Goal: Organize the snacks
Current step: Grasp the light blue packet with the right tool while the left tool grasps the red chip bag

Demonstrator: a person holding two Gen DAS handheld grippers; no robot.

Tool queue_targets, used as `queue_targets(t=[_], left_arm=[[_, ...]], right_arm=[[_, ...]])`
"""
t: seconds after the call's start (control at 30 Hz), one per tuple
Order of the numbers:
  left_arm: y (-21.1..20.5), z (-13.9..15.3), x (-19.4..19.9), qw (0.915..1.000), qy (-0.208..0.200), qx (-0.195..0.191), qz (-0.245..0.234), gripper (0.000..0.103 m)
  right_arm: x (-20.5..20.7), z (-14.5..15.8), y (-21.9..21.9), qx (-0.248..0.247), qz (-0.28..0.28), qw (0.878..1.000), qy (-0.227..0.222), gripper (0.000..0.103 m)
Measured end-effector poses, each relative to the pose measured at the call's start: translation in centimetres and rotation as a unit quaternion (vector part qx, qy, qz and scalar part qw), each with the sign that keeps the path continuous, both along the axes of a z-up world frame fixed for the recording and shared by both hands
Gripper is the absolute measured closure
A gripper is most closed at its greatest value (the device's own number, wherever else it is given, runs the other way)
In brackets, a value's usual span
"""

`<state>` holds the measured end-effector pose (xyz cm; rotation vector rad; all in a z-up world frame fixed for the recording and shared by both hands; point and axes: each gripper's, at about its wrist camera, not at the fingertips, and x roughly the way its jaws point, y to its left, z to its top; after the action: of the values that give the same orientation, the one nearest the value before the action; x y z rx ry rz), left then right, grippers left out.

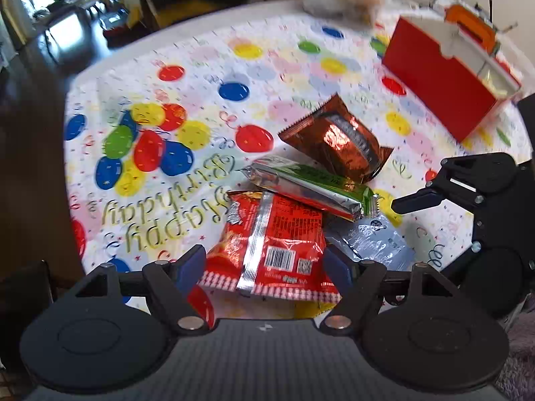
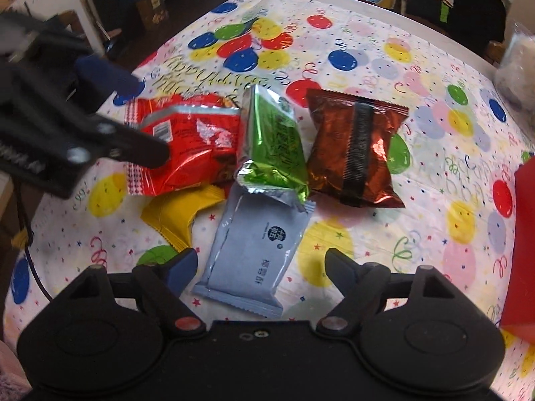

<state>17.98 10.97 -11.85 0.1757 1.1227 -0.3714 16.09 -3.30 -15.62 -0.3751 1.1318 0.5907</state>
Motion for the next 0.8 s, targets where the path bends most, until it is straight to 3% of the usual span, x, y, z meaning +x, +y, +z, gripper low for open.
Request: queue_targets(t=[0.23,0.5,0.67,0.8], left_arm=[[-1.3,-1.5,2.6,0.9991,0.04,0.001,-0.009,0.022],[-1.5,-3.1,3.9,0.9971,0.073,-0.007,0.02,0.022],[-0.8,-3.2,3.8,0.9946,0.086,-0.031,0.05,0.027],[-0.1,-2.9,3.3,0.9927,0.085,-0.045,0.073,0.03]], right_arm=[[0.2,-0.5,0.4,-0.007,0.007,1.0,0.003,0.028],[0.2,-0.9,0.5,-0.007,0.011,1.0,0.0,0.034],[-0.3,-0.5,0.2,0.0,0.02,1.0,-0.005,0.056],[-0.4,-0.3,-0.4,0.007,0.013,1.0,0.0,0.058]])
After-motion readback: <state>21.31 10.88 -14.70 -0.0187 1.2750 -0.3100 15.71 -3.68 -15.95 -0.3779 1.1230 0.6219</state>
